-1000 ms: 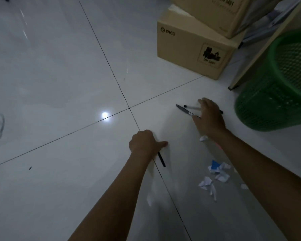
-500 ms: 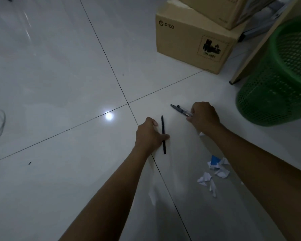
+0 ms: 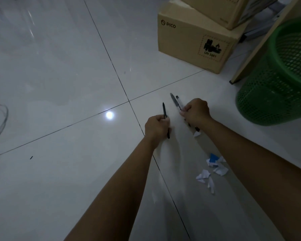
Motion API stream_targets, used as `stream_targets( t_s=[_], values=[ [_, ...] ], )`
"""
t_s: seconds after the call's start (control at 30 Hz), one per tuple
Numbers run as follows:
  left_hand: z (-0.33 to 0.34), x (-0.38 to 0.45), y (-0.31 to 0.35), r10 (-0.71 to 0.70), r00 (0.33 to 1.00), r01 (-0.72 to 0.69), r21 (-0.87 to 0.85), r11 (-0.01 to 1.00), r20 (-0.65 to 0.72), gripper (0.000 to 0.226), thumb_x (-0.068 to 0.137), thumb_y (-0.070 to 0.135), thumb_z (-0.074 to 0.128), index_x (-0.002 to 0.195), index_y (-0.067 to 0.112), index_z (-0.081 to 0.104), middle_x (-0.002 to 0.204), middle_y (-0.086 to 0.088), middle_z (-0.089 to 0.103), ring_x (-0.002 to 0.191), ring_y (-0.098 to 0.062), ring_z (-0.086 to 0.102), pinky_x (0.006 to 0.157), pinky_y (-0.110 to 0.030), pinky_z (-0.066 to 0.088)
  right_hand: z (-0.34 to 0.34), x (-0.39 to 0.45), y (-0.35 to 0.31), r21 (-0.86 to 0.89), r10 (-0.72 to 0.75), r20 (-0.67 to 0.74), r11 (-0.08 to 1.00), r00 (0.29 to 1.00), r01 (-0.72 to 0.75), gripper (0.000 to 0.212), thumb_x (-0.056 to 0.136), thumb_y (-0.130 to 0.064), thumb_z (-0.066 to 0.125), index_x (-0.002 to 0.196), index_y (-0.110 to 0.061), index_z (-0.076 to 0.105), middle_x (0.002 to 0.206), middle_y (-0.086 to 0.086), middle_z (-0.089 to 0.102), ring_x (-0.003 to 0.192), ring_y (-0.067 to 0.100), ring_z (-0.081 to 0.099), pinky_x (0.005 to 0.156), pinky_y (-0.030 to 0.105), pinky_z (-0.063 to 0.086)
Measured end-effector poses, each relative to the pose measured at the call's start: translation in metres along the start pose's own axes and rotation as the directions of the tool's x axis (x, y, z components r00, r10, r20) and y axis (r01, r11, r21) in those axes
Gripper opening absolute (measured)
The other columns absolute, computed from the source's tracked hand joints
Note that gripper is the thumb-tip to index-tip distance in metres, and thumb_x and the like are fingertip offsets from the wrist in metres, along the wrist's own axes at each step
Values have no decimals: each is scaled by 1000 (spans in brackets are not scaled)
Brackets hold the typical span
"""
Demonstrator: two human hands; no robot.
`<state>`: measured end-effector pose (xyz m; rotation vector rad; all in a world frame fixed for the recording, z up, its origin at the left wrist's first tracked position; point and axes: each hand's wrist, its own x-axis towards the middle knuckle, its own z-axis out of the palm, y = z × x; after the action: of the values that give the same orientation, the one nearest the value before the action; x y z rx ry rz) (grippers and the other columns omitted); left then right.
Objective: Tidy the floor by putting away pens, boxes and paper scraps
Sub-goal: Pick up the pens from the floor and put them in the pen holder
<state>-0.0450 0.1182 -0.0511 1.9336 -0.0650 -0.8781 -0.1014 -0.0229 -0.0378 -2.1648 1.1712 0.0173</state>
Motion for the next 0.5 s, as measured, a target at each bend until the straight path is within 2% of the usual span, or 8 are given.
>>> stream_targets(
  t_s=[0.03, 0.1, 0.13, 0.2, 0.3, 0.37, 0.5],
  values=[
    [2, -2, 5, 10, 1000, -11, -55, 998, -12, 21, 98, 23, 65, 104, 7, 77, 80, -5, 72, 61, -3, 70, 68, -25, 62, -1, -3, -3, 59, 10, -17, 998, 1000, -9, 25, 83, -20, 77, 99, -1, 76, 99, 16, 75, 95, 29, 70, 86, 32, 56],
    [6, -9, 15, 17, 999, -25, -165, 986, -51, 25, 93, 24, 73, 113, 10, 75, 93, -6, 76, 90, -20, 76, 88, -41, 63, -2, -13, -11, 192, 34, -16, 981, 999, -31, 21, 84, -18, 76, 100, -4, 76, 92, 11, 73, 87, 23, 69, 81, 27, 53],
    [9, -16, 19, 14, 997, -30, -212, 977, -76, 28, 92, 24, 75, 116, 11, 74, 101, -8, 77, 98, -26, 75, 92, -45, 61, -3, -20, -14, 252, 47, -6, 967, 999, -44, 21, 85, -18, 74, 103, -6, 75, 89, 7, 71, 84, 20, 67, 79, 25, 52],
    [18, -33, 24, 13, 991, -45, -240, 970, -132, 29, 93, 26, 73, 121, 16, 72, 108, -10, 77, 102, -25, 74, 94, -46, 60, -4, -37, -17, 355, 83, -2, 932, 997, -77, 21, 87, -20, 72, 104, -9, 75, 88, 3, 70, 80, 15, 67, 76, 22, 54],
    [24, -70, 29, 1, 991, -33, -233, 972, -137, 27, 99, 25, 66, 125, 19, 71, 106, -8, 78, 95, -21, 75, 91, -47, 61, -16, -73, -15, 415, 116, -13, 905, 993, -100, 17, 89, -25, 71, 101, -14, 75, 82, -2, 68, 64, 2, 62, 56, 2, 45],
    [19, -95, 34, -11, 995, -9, -201, 979, -97, 27, 100, 25, 65, 125, 19, 71, 105, -9, 77, 96, -25, 75, 92, -50, 60, -28, -96, -15, 450, 147, 44, 880, 988, -151, 16, 90, -22, 70, 102, -13, 74, 86, 1, 71, 66, 7, 64, 58, 7, 48],
    [-6, -152, 67, -37, 997, 27, -145, 989, -66, 22, 97, 26, 69, 118, 22, 74, 102, -6, 79, 98, -23, 74, 95, -50, 58, -76, -146, -35, 550, 190, 203, 790, 961, -273, 14, 93, -15, 66, 103, -10, 73, 85, 5, 73, 79, 21, 71, 73, 29, 60]
  ],
)
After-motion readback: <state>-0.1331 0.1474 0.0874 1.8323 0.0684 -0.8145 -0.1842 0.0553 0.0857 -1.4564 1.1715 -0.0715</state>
